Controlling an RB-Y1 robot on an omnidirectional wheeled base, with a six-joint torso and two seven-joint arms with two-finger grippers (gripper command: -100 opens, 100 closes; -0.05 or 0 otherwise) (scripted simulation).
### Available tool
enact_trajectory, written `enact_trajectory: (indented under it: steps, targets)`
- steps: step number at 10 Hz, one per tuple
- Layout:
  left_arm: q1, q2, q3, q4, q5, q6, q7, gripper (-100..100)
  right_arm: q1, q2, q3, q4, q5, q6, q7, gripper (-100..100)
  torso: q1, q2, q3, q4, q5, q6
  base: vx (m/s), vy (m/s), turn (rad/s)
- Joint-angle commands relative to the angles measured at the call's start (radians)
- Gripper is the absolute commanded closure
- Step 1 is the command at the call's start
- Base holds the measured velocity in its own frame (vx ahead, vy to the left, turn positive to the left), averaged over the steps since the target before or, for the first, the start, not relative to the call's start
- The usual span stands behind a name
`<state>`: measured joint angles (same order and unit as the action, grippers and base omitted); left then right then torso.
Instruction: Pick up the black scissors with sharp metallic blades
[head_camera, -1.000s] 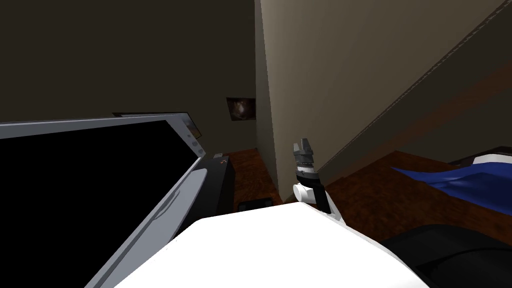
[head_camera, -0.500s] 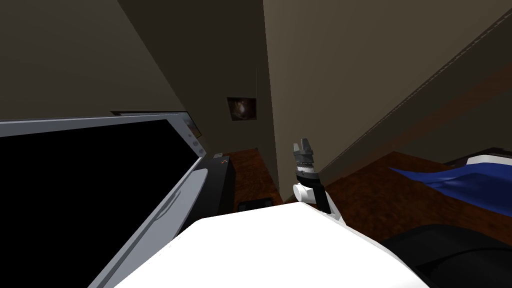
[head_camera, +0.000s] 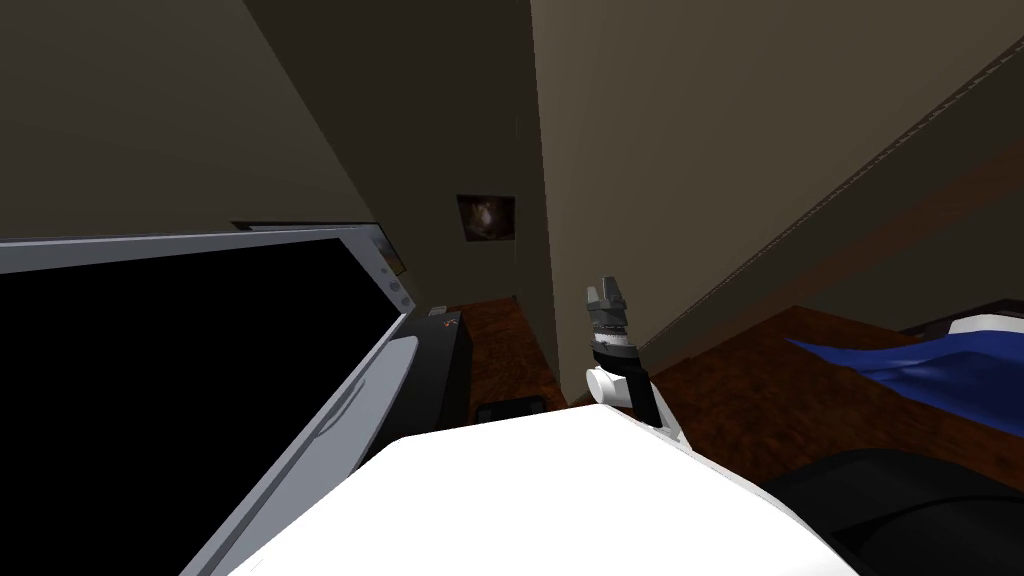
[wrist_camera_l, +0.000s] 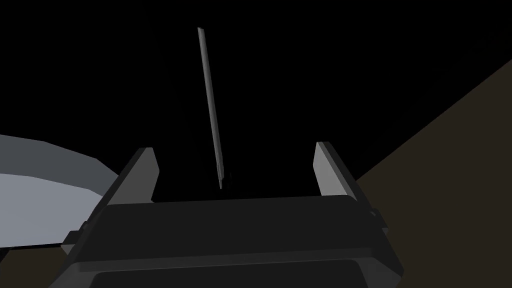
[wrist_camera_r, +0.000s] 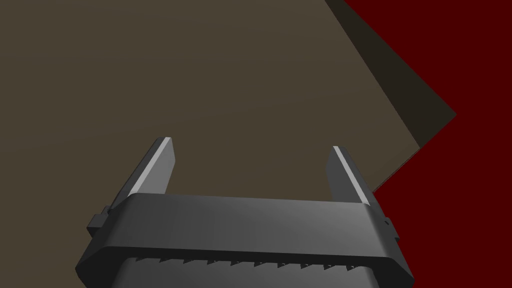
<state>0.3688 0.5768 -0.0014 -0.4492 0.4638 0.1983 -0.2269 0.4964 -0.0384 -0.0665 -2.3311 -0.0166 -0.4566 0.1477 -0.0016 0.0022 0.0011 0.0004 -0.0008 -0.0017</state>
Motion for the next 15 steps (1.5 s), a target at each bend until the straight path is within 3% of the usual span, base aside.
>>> enact_trajectory:
  steps: [1,3,4,8,9,10,15]
  targets:
    - [0.002,-0.01,0.015,-0.008,-0.038,0.003,0.019,-100,0.0,0.0,0.0,0.0,0.0,0.0,0.0,0,0.0,0.0,0.0,0.0,0.0,0.0,0.0,0.0,0.0]
    - [-0.002,-0.008,0.008,0.001,-0.023,-0.004,0.01,-100,0.0,0.0,0.0,0.0,0.0,0.0,0.0,0,0.0,0.001,0.0,0.0,0.0,0.0,0.0,0.0,0.0]
    - [-0.001,-0.008,0.009,-0.001,-0.024,-0.002,0.011,100,0.0,0.0,0.0,0.0,0.0,0.0,0.0,0,0.0,0.001,0.0,0.0,0.0,0.0,0.0,0.0,0.0]
    - [-0.003,-0.008,0.008,-0.002,-0.025,-0.005,0.011,100,0.0,0.0,0.0,0.0,0.0,0.0,0.0,0,0.0,0.0,0.0,-0.001,0.0,-0.001,-0.001,-0.001,-0.001]
    - [-0.003,-0.008,0.008,-0.002,-0.025,-0.005,0.011,0,0.0,0.0,0.0,0.0,0.0,0.0,0.0,0,0.0,0.0,0.0,-0.001,0.0,-0.001,0.0,0.0,0.0]
    - [0.017,0.003,0.012,-0.034,-0.014,0.016,0.009,100,0.0,0.0,0.0,0.0,0.0,0.0,0.0,0,0.0,0.0,0.0,-0.001,0.0,-0.001,-0.002,0.006,-0.016]
    - [0.07,0.052,0.001,-0.124,0.067,0.062,-0.025,100,0.0,0.0,0.0,0.0,0.0,0.0,0.0,0,0.0,0.001,0.0,-0.001,0.0,0.0,-0.005,-0.009,-0.021]
